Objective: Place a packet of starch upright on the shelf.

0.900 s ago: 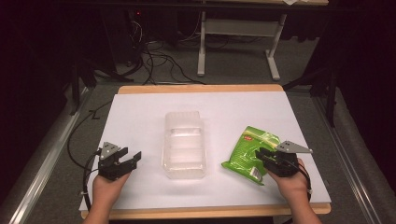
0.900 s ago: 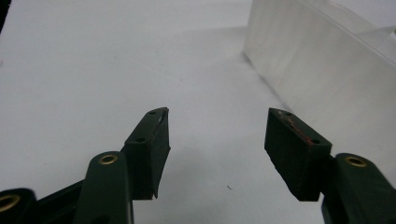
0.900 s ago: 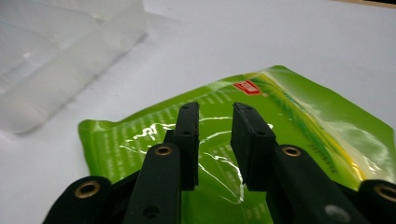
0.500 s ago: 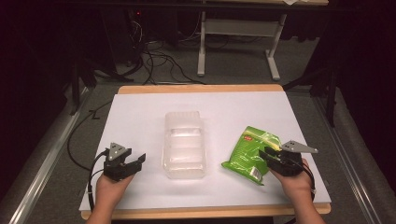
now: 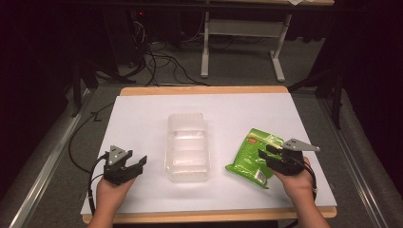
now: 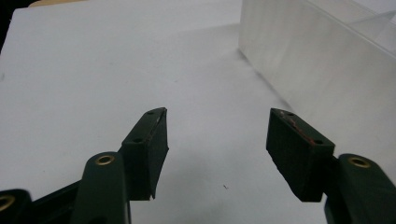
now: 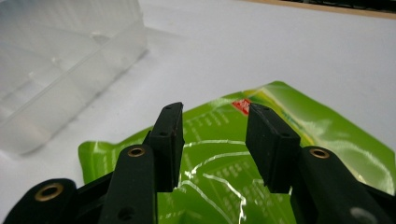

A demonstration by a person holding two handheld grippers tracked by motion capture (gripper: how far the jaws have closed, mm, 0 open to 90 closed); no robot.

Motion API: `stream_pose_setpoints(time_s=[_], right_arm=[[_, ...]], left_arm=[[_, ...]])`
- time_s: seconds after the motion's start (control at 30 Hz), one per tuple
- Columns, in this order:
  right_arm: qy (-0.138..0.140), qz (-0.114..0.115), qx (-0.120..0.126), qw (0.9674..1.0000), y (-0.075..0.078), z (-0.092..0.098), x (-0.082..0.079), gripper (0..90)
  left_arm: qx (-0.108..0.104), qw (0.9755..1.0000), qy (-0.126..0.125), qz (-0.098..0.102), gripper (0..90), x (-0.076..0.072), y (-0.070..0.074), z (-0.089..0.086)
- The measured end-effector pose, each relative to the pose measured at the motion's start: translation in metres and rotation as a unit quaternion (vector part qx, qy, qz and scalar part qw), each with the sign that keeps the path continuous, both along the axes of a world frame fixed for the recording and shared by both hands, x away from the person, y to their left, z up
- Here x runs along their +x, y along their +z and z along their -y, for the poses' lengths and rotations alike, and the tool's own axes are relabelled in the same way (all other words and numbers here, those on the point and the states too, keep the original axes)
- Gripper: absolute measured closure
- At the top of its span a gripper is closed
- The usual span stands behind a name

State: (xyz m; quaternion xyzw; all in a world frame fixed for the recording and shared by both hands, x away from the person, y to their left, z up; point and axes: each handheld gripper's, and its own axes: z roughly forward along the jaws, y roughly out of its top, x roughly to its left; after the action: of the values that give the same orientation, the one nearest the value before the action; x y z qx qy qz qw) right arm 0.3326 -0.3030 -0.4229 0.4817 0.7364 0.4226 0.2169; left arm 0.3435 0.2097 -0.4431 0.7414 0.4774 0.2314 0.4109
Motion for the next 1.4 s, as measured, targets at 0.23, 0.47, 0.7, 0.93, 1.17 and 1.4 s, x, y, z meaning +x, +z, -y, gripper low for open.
stream_pose_setpoints(time_s=[0.23,0.47,0.7,0.93,1.17,1.4], right_arm=[[-0.030,0.009,-0.003,0.9995,0.015,0.005,0.024,53.6],[-0.072,0.001,0.015,0.9973,0.000,0.030,0.026,43.5],[-0.122,-0.027,0.028,0.9918,-0.014,0.066,0.026,28.9],[-0.127,-0.102,0.076,0.9837,-0.038,0.076,0.035,24.4],[-0.117,-0.135,0.097,0.9791,-0.050,0.073,0.042,23.0],[-0.101,-0.136,0.134,0.9764,-0.053,0.079,0.043,37.4]], left_arm=[[0.000,0.9999,-0.011,-0.008,37.9,0.001,-0.001,-0.001],[0.003,0.9999,-0.016,-0.002,40.1,0.002,-0.002,0.003],[-0.007,0.9999,-0.011,-0.001,40.5,0.001,0.001,0.001],[0.002,0.9999,-0.014,0.005,40.4,0.000,0.000,0.004],[0.004,0.9998,-0.017,0.002,40.4,0.001,-0.001,0.004],[0.009,0.9998,-0.018,-0.002,40.4,0.001,-0.001,0.004]])
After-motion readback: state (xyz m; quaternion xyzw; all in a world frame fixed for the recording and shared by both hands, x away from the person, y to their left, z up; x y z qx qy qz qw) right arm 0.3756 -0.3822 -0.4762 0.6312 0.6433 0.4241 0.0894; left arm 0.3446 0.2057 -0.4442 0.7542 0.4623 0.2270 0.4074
